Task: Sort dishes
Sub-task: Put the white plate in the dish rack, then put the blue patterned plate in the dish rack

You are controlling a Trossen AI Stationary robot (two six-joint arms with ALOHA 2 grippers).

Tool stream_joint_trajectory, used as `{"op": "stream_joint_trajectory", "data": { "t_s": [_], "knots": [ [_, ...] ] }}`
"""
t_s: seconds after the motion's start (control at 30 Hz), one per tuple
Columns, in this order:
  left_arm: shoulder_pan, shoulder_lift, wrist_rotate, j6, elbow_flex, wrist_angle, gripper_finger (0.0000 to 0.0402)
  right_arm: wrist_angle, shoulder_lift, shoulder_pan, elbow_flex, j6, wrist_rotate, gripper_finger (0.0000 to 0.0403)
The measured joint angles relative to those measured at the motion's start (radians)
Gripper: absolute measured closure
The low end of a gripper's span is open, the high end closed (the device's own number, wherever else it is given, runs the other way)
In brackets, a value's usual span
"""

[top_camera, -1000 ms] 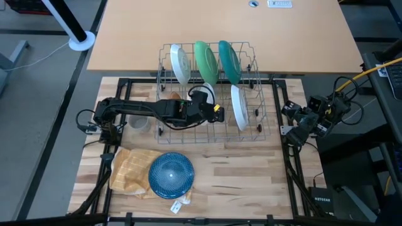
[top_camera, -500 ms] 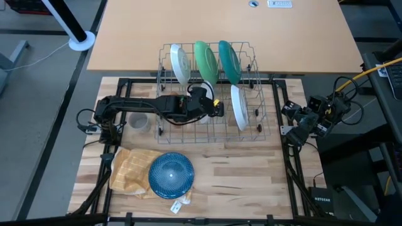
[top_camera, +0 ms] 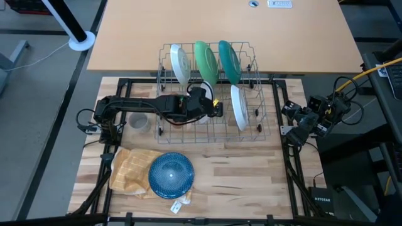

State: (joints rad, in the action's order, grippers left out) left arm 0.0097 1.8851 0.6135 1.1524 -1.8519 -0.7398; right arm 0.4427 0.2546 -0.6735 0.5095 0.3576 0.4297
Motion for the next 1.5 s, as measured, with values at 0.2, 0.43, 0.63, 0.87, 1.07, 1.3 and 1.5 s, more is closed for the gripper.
{"op": "stream_joint_trajectory", "data": {
  "t_s": [0.2,0.43,0.63,0.87,1.07,1.3,1.5],
  "knots": [
    [-0.007,0.0,0.002,-0.004,0.0,-0.037,0.0389,0.0,0.0,0.0,0.0,0.0,0.0,0.0256],
    [-0.011,0.002,-0.001,0.006,0.0,-0.11,0.0387,0.0,0.0,0.0,0.0,0.003,0.0,0.0256],
    [-0.011,0.002,-0.006,-0.022,0.002,-0.15,0.0358,0.0,0.0,0.0,0.0,0.004,0.0,0.0256],
    [-0.008,0.009,-0.015,-0.003,0.007,-0.277,0.0301,0.0,0.0,0.0,0.0,0.004,0.001,0.0256],
    [-0.011,0.006,-0.013,-0.029,0.005,-0.307,0.0281,-0.006,0.0,0.0,0.0,0.004,0.016,0.0256],
    [-0.012,0.001,-0.01,-0.073,0.004,-0.298,0.0281,-0.008,0.0,0.0,0.0,0.004,0.016,0.0256],
    [-0.001,-0.037,-0.009,-0.14,0.003,-0.299,0.0279,-0.021,0.0,0.0,0.0,0.004,0.016,0.0256]
  ]
}}
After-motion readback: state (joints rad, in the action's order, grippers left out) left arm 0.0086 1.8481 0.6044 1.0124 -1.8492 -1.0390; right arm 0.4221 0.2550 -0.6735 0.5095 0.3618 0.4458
